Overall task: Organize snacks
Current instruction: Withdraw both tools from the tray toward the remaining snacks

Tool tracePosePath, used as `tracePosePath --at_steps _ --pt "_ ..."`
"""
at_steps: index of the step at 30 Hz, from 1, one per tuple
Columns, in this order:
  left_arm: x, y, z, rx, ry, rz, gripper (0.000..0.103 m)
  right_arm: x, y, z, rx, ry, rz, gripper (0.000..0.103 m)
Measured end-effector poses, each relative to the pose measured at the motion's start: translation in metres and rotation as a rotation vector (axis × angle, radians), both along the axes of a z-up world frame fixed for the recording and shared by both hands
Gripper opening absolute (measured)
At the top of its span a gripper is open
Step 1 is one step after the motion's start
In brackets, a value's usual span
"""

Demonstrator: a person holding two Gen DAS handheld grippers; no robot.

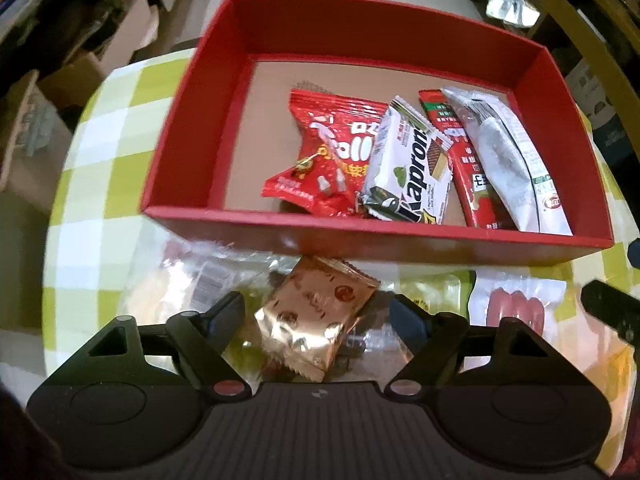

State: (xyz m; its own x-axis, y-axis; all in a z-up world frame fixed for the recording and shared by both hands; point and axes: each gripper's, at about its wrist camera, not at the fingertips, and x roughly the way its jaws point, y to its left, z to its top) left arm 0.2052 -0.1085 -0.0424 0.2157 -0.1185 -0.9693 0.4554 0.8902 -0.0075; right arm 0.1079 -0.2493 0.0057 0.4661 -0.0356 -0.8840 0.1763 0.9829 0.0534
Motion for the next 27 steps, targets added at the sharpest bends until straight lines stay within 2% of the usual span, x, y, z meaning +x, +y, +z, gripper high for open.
tracePosePath --at_steps 2,6,10,15,17,20,22,27 --pt "0.001 -0.002 -0.007 0.020 0.014 -0.006 0.069 0.001 -0.002 -0.003 0.007 0.010 -0.001 0.063" --pt "-0.006 -0.003 -0.006 0.043 0.005 -0.040 0.065 0.002 -0.002 -0.007 0.015 0.020 0.004 0.063" --pt "-0.019 0.007 -0.002 0.022 0.025 -0.025 0.057 -0.001 0.004 -0.005 0.019 0.017 0.033 0.063" --pt "-0.042 0.018 0.001 0.017 0.055 -0.031 0.056 -0.013 0.012 -0.002 0.018 0.016 0.067 0.063" --pt "-0.057 0.023 0.005 0.023 0.054 -0.046 0.057 -0.019 0.013 -0.003 0.022 0.020 0.067 0.063" --pt "-0.067 0.026 0.007 0.055 0.021 -0.040 0.067 -0.027 0.014 -0.005 0.023 0.032 0.065 0.063" --pt "-0.069 0.023 0.007 0.071 -0.014 -0.053 0.085 -0.033 0.014 -0.007 0.029 0.039 0.062 0.063" --pt "-0.062 0.012 -0.006 0.103 0.002 -0.058 0.082 -0.049 0.016 -0.012 0.054 0.060 0.058 0.063"
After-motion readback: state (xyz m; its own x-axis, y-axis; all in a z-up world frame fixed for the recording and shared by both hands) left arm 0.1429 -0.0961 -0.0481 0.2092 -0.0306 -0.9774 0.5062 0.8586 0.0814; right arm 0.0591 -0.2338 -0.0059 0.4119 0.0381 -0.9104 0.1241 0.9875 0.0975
